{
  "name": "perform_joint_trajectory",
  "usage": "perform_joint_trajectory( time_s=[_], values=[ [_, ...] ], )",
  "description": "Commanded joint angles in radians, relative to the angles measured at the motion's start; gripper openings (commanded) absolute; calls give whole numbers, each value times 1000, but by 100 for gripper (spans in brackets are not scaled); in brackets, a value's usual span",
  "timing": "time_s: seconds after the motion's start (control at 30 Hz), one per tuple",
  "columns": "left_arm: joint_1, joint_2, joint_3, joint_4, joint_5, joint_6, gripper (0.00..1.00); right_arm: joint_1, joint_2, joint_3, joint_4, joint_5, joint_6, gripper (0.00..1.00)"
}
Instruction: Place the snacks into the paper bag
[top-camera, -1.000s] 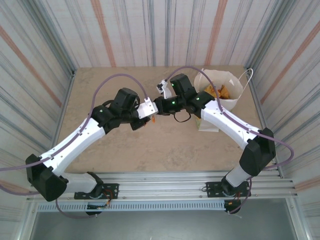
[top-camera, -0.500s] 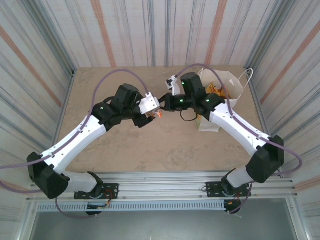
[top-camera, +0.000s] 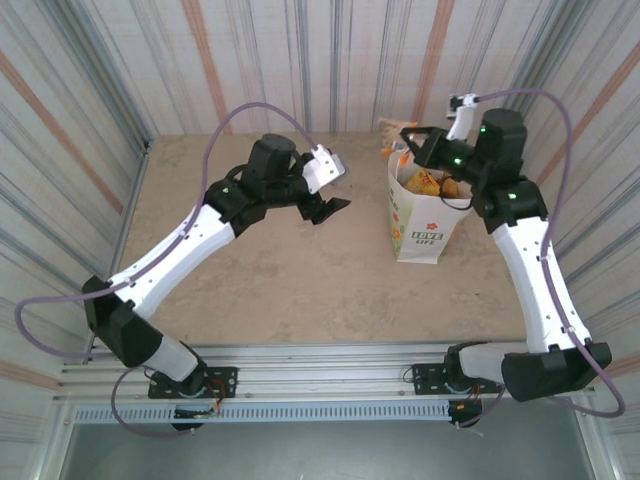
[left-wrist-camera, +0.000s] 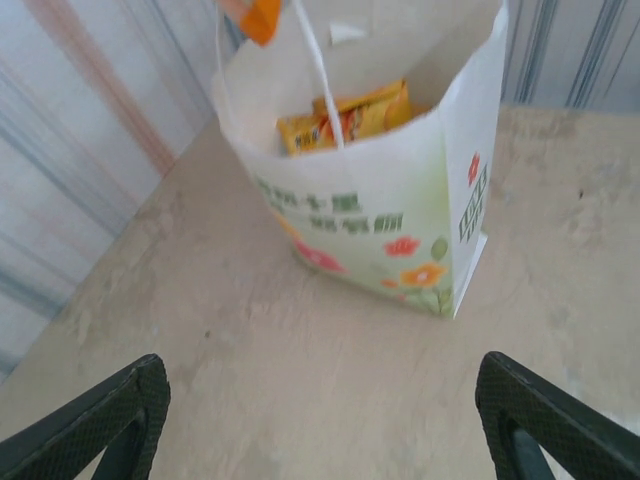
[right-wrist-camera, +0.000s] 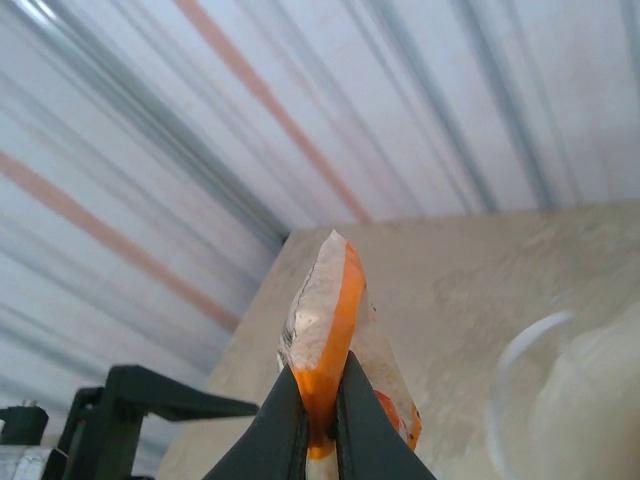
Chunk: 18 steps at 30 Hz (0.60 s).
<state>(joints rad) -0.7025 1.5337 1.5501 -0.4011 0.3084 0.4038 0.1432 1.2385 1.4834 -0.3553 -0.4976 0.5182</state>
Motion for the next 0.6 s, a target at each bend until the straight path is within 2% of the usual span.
perform_joint_trajectory(
  time_s=[0.0,0.23,0.43,0.5,0.57],
  values=[
    [-8,48,51,133,108,-61,82,-80,-32,37,41,-21,-36,4],
    [-11,185,104,347,213,-154,81,-219,-15,35,-39,71,-137,5],
    [-25,301,181,459,256,-200,80,-275,32,11,-50,59,-164,9],
    [-27,333,215,476,267,-224,80,-291,60,22,-60,25,-165,17],
    [-28,357,240,495,273,-253,79,-304,94,63,-104,0,-175,30]
  ],
)
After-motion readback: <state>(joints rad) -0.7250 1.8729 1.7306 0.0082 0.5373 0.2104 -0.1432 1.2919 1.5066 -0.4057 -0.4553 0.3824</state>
